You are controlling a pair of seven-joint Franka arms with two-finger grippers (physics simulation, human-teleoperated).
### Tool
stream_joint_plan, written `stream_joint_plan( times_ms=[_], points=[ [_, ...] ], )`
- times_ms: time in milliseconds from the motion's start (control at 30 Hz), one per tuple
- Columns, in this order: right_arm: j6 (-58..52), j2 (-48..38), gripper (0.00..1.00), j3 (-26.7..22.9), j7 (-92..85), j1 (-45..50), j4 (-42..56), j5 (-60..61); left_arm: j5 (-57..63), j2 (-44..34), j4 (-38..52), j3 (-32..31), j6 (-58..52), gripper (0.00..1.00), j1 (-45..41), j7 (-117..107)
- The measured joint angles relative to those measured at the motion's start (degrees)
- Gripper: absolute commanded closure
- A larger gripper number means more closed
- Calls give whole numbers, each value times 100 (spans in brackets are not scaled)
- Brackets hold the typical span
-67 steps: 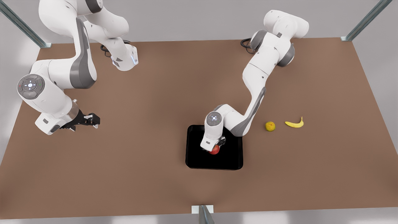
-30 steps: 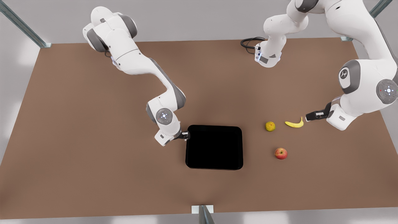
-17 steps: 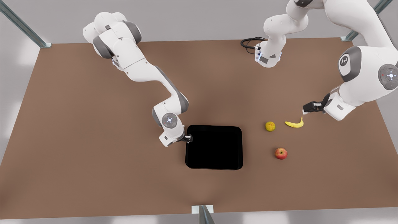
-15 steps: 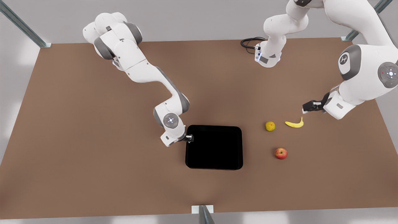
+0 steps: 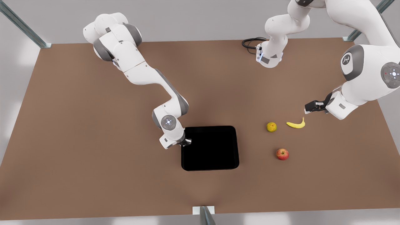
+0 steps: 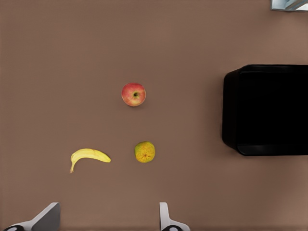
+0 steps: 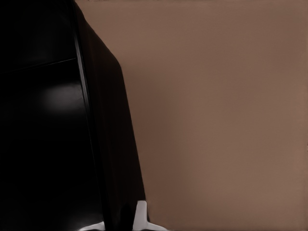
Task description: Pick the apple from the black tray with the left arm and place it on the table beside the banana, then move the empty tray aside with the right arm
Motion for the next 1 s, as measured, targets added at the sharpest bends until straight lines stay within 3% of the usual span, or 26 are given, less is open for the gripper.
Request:
stream_joint_plan(
  times_ms=[167,300,567,800,1000],
  points=[
    [-2,-62,81,24,-26,-9,0,20,0,-7,0,5,-10,0,2,20],
    [-14,-232,81,26,-77,-15,-4,40,0,-14,7,6,-16,0,2,33],
    [-930,-1427,85,7,-560,-587,-227,67,2,-16,9,6,-21,0,1,51],
    [-1481,-2824,85,3,-1818,-2126,-1741,89,1,-18,15,6,-24,0,1,60],
    [-1646,-2949,85,18,-3493,-3684,-2020,625,2,-16,15,6,-24,0,1,65]
  ],
)
